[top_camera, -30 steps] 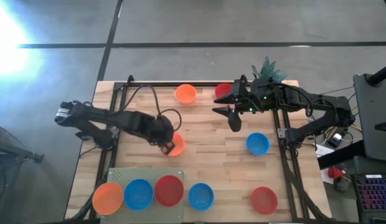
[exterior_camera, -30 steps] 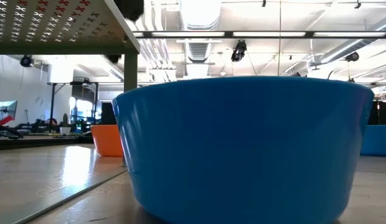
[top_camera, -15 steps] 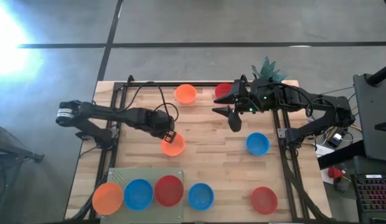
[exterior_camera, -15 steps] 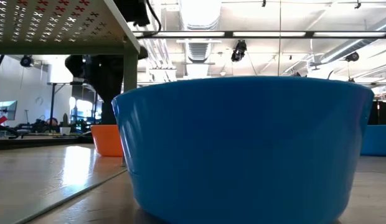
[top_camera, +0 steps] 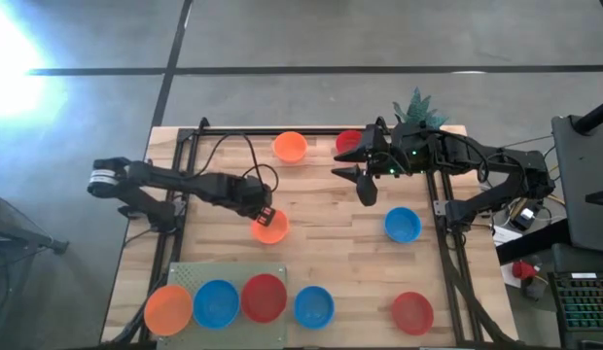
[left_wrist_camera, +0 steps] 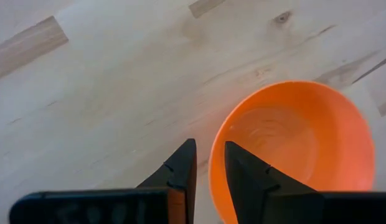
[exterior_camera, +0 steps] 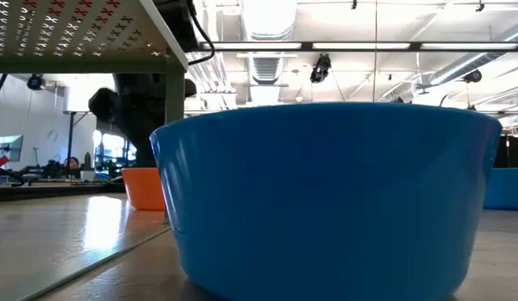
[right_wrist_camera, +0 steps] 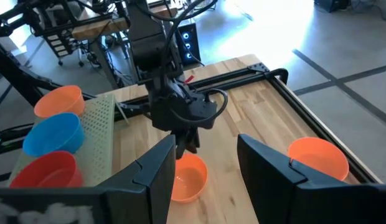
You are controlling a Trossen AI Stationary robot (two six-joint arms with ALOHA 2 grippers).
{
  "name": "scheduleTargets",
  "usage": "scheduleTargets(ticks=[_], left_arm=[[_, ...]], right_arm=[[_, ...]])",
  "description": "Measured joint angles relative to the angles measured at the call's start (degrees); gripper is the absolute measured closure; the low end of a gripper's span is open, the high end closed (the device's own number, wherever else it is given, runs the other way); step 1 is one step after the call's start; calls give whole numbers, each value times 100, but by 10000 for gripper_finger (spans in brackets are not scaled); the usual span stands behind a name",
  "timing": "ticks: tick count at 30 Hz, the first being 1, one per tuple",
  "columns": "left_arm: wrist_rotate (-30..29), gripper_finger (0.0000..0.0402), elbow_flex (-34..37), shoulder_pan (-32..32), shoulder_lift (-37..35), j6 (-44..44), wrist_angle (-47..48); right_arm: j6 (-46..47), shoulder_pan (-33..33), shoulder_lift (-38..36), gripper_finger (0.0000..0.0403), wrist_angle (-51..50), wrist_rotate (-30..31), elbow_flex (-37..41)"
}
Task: Pick & Place Mini bowls
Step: Stack the bottom orange bowl on the orange bowl on the shelf
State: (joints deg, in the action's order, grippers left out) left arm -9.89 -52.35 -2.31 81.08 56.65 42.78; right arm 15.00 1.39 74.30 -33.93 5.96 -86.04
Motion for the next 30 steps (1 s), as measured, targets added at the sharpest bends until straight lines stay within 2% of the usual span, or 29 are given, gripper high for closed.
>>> scheduleTargets(ticks=[7, 15, 23, 30], left_arm=[[223, 326, 344, 0, 50, -68, -539], [234, 326, 526, 0, 50, -60, -637], [304, 326, 808, 0, 48, 27, -1159], [771, 348, 927, -9, 48, 90, -1148]], right_arm=[[-2, 0, 0, 236, 44, 2, 0], [-2, 0, -4, 236, 70, 4, 0], [-3, 0, -4, 236, 157, 6, 0], [-4, 2, -4, 236, 160, 17, 0]])
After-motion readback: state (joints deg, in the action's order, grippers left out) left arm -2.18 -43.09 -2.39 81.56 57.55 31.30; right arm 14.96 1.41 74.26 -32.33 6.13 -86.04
